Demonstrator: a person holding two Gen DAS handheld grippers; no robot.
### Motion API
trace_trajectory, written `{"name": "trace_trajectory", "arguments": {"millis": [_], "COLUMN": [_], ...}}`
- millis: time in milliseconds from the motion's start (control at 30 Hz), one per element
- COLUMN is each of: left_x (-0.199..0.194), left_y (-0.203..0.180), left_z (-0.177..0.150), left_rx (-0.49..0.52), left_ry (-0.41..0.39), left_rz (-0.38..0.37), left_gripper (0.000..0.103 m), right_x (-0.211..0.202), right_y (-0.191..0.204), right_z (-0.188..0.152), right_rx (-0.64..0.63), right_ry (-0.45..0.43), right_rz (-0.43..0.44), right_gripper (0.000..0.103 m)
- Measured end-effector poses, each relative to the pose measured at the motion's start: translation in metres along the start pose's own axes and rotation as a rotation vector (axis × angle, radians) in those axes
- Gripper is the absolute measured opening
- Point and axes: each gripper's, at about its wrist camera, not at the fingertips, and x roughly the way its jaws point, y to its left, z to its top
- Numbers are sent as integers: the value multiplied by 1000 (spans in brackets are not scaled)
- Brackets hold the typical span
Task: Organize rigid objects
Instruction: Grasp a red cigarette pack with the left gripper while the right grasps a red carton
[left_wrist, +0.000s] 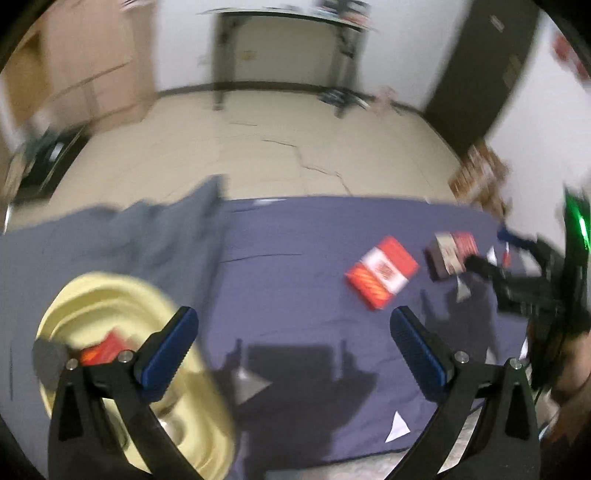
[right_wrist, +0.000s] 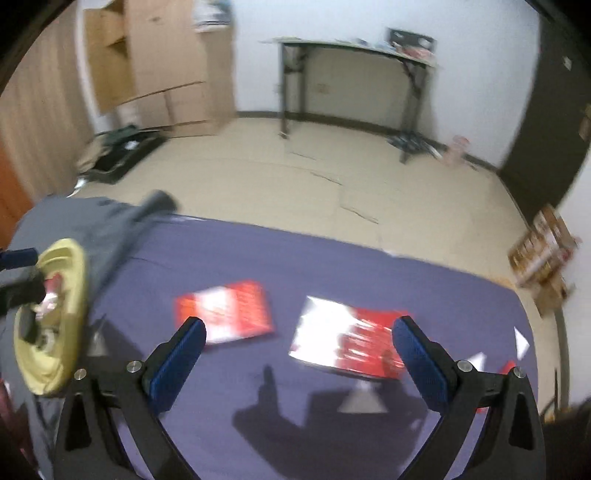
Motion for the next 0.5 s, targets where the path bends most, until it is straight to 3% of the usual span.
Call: {"name": "trace_trajectory", "arguments": {"millis": [167, 267, 433, 500], "left_x": [56, 89, 130, 137], "left_y": [-70, -89, -99, -105], "left_z": [9, 12, 17, 17], "left_rx": [227, 338, 384, 394], "left_ry": [57, 94, 159, 152], "left_rz": [-9, 15, 40, 36], "left_gripper": [103, 103, 103, 103], "right_x": [41, 62, 74, 60], "right_y": [-36, -35, -29, -30], "right_z": [-14, -16, -9, -2], "right_rx": [102, 112, 74, 76], "right_ry": [59, 72, 65, 60], "right_rz": [28, 62, 14, -30], "right_gripper": [103, 103, 103, 103]}}
